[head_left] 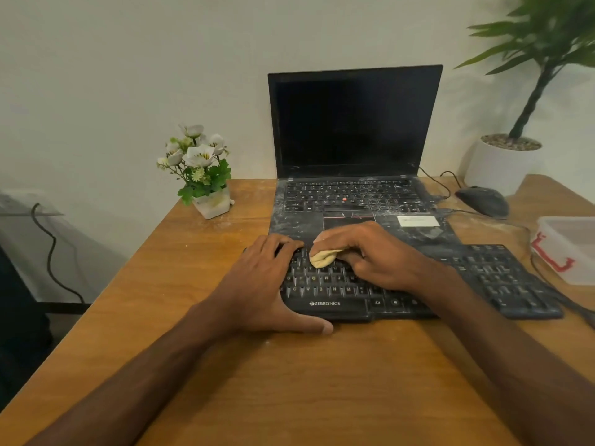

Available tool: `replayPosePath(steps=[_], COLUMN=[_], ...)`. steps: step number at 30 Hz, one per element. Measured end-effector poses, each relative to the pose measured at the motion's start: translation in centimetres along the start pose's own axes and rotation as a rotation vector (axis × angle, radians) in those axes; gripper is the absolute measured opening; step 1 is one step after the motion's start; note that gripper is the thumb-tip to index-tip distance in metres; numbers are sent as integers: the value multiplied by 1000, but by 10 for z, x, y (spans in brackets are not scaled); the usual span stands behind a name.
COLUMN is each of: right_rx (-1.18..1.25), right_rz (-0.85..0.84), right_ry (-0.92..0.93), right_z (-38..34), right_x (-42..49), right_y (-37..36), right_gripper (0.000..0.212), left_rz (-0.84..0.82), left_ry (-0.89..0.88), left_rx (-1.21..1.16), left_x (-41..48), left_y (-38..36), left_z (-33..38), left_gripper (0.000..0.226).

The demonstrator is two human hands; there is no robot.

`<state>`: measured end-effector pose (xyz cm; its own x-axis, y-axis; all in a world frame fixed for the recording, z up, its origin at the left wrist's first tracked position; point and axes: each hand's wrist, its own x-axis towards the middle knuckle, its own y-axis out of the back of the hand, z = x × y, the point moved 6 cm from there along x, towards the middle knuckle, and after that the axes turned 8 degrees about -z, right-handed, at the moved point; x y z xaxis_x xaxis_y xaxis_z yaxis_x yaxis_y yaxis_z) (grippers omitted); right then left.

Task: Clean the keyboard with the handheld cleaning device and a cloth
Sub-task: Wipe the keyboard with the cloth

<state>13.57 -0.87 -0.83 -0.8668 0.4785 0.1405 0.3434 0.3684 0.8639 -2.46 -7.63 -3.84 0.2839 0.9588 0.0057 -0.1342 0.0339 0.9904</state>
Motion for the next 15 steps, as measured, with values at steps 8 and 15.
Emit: replayPosePath(steps=[8, 15], right_rx=[-112, -51], right_rz=[62, 50], right_ry=[-94, -33], right_z=[7, -7], right_x=[-14, -2], right_y=[21, -7], right_gripper=[49, 54], left_rz=[-43, -21], left_ry=[26, 10], left_rx=[-27, -36], left_x=[0, 0], left_y=[1, 1], left_z=[1, 1], left_gripper=[139, 136])
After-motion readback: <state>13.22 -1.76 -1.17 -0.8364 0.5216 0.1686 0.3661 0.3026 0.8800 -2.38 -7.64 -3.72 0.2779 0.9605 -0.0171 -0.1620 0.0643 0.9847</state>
